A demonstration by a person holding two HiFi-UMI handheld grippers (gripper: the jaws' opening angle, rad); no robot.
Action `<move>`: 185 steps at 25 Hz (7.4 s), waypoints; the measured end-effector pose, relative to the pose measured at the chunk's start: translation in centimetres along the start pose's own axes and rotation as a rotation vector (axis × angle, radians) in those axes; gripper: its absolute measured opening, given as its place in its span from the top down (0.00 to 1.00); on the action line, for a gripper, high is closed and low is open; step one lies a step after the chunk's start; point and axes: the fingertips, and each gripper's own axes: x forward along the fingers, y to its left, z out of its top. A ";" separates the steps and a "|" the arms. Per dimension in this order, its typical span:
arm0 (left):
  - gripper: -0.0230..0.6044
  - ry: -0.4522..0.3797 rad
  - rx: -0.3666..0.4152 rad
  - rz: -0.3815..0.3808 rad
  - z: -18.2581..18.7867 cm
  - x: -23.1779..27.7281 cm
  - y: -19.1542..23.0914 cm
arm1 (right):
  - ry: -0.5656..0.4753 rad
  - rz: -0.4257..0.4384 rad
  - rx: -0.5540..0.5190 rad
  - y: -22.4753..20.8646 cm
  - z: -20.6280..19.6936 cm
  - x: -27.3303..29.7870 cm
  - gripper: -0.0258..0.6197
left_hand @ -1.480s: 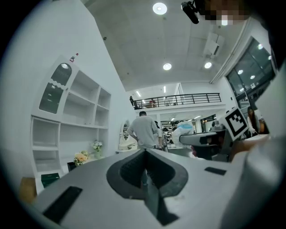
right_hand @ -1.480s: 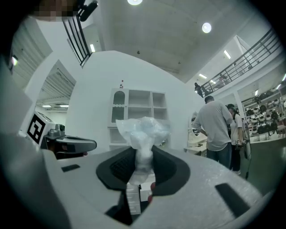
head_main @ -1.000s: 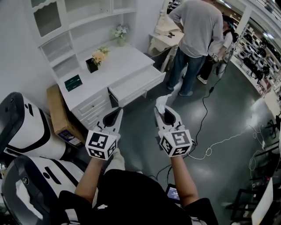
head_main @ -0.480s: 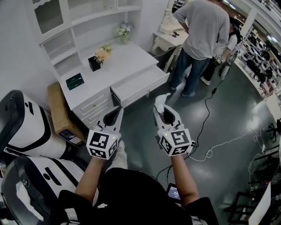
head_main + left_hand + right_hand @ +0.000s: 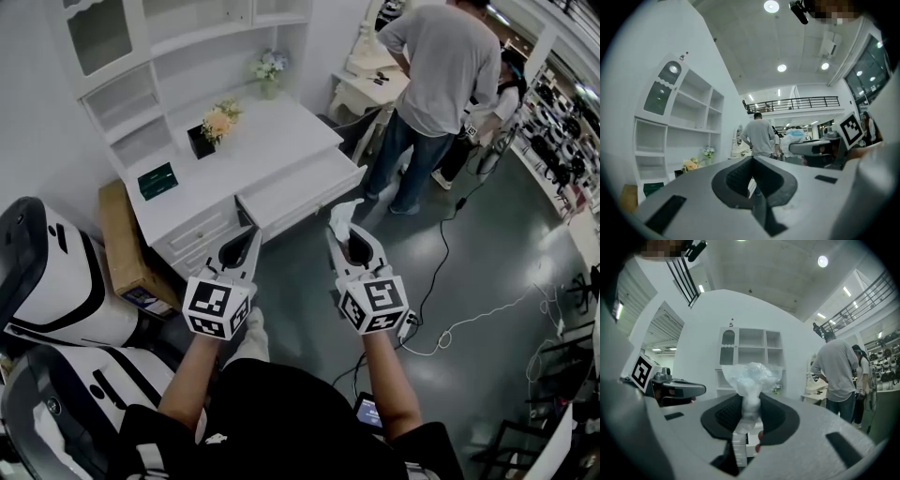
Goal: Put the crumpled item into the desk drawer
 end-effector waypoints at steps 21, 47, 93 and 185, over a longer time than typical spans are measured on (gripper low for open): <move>0.95 0.002 -0.036 0.005 0.3 10.9 8.8 | 0.018 -0.004 -0.032 -5.1 0.9 12.5 0.82; 0.95 0.047 -0.045 -0.115 -0.1 21.4 20.0 | 0.061 -0.098 -0.015 -7.8 0.6 27.2 0.82; 0.95 0.183 -0.138 -0.096 -7.5 36.3 22.0 | 0.204 -0.090 0.020 -20.2 -6.5 36.8 0.82; 0.95 0.647 -0.284 0.020 -34.2 41.2 22.5 | 1.235 0.753 -0.681 -23.0 -49.3 44.0 0.83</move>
